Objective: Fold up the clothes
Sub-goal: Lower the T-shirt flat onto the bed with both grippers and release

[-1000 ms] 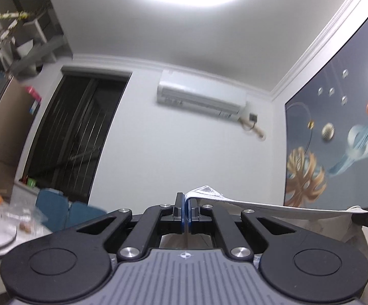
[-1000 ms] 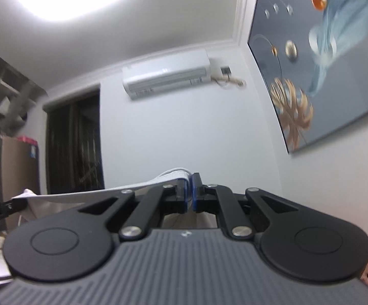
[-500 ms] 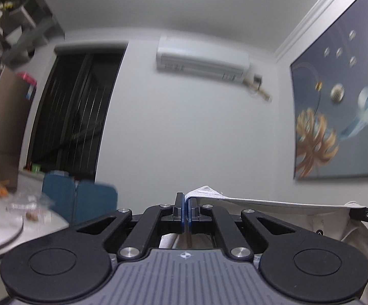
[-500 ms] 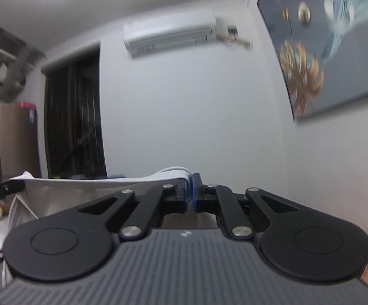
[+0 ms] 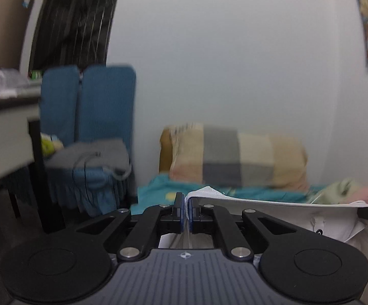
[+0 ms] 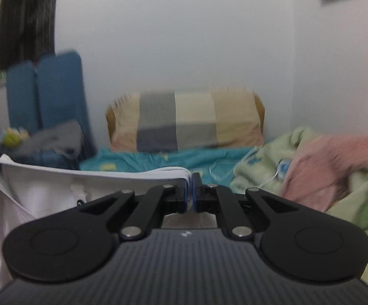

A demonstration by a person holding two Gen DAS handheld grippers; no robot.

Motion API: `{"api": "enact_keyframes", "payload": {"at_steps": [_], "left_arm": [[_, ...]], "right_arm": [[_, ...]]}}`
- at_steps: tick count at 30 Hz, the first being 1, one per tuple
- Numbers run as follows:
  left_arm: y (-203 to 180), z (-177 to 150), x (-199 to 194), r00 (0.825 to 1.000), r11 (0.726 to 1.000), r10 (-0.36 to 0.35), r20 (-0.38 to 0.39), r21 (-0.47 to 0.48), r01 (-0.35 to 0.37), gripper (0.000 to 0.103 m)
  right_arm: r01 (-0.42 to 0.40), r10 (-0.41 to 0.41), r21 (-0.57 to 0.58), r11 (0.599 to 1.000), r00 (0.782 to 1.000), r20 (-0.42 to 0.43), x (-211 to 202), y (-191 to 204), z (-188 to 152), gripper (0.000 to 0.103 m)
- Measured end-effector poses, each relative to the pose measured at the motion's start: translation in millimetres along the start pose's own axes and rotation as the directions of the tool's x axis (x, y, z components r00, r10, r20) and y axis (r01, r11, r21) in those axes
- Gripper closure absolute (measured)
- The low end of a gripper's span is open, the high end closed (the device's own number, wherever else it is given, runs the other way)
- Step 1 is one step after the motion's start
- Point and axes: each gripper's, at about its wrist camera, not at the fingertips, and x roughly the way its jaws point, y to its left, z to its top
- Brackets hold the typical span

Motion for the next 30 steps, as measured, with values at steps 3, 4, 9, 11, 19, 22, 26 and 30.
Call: {"api": "enact_keyframes", "payload": {"at_steps": [3,4,9,11,19,22,26,30], "left_arm": [[3,-61,97,0.993,1.000,0.024,-0.113,0.013,-0.022,0.099],[4,-78,122,0.989,0.999,0.029,-0.146,0.020,-0.026,0.099],[13,-128,188,0.967,0.999,0.020,-0.255,0.035,-0.012,0.087],[15,-128,188,0.964,0.999,0.010,-0.266,0.038,0.000,0.076],[26,-87,97,0.973,0.996,-0.051,-0.227,0.054,0.065,0.020],[32,-80,36,0.975,0.995,-0.065,-0.212,0.067,0.080,0.019],[46,-77,-55,0.979,0.996,-0.066,-0.192,0.044,0.076,0.019],[55,-81,-152,0.979,0.998,-0.061,-0.194,-0.003,0.061,0.019]], "right_arm": [[0.006,-0.006,0.001,1.000,0.993,-0.114,90,-5,-50,0.097],[0.009,-0.009,0.001,1.000,0.990,-0.141,111,-7,-66,0.097],[-0.024,0.037,0.068,0.997,0.978,-0.204,157,-16,-114,0.095],[-0.033,0.053,0.093,0.995,0.974,-0.219,161,-20,-116,0.085],[-0.090,0.110,0.108,0.990,0.975,-0.194,100,-38,-96,0.040],[-0.116,0.133,0.108,0.987,0.977,-0.165,46,-42,-92,0.040],[-0.162,0.177,0.125,0.979,0.976,-0.124,-38,-47,-93,0.040],[-0.196,0.211,0.144,0.970,0.973,-0.092,-126,-53,-102,0.040]]}}
